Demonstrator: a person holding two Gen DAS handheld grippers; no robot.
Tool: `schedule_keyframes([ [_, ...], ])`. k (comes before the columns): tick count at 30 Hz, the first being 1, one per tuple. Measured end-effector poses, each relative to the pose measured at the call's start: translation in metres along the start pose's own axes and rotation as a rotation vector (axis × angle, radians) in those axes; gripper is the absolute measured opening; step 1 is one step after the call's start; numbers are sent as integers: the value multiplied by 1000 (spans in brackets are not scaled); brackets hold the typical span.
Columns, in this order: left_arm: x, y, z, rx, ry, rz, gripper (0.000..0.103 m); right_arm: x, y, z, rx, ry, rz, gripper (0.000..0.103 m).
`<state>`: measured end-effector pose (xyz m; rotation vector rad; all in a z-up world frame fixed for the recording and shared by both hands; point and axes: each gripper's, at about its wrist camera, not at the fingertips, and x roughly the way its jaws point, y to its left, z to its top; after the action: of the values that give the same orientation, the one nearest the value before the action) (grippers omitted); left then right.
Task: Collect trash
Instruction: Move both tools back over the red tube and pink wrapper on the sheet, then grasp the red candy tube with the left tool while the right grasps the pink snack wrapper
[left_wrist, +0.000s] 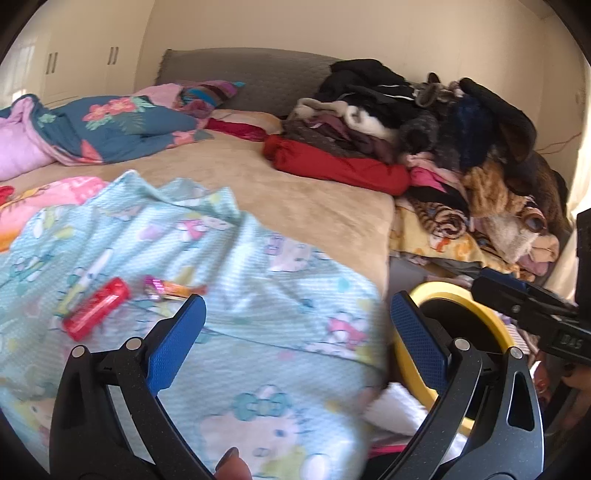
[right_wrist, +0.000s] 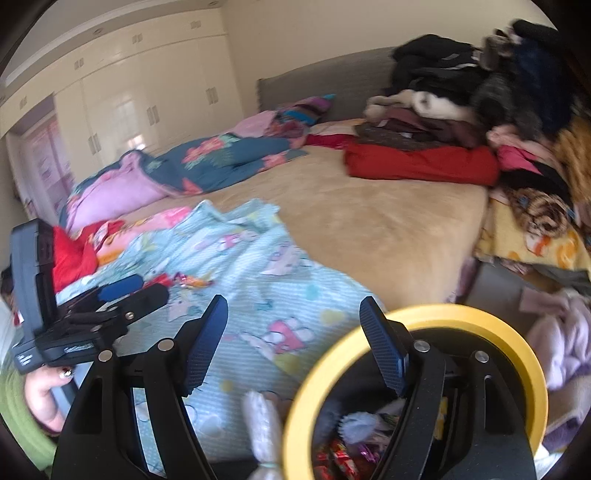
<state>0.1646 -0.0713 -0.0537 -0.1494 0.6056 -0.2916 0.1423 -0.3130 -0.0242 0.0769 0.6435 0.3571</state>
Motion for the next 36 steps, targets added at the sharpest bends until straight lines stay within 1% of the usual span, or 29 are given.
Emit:
schedule_keyframes([
  [5,2,42,0,-48,7,53,92,35,36,11,-98,63,43,71],
  [9,3,77,-2,-58,13,119,92,70,66,20,-172,108,71,71],
  [13,6,107,-4,-63,37,155,92,113,99,29,-245,172,98,65],
  [14,7,113,-6,-68,48,157,92,123,106,29,-264,191,104,64],
  [15,9,121,-7,-78,63,158,88,134,113,29,-282,210,107,63],
  [17,13,133,-10,-85,90,161,85,151,123,27,-308,243,108,63],
  [19,17,144,-12,-82,109,177,84,169,135,24,-343,276,104,63],
  [22,24,157,-14,-87,137,170,83,190,147,19,-383,303,103,63],
  [24,30,165,-16,-92,163,167,80,202,151,19,-386,318,106,63],
  [26,36,170,-18,-102,185,158,79,216,156,19,-395,330,108,62],
  [28,41,176,-20,-106,201,156,78,229,160,18,-412,347,103,59],
  [31,48,184,-23,-136,223,140,73,247,161,15,-429,381,85,57],
  [36,54,189,-27,-163,234,133,72,272,164,10,-441,423,71,54],
])
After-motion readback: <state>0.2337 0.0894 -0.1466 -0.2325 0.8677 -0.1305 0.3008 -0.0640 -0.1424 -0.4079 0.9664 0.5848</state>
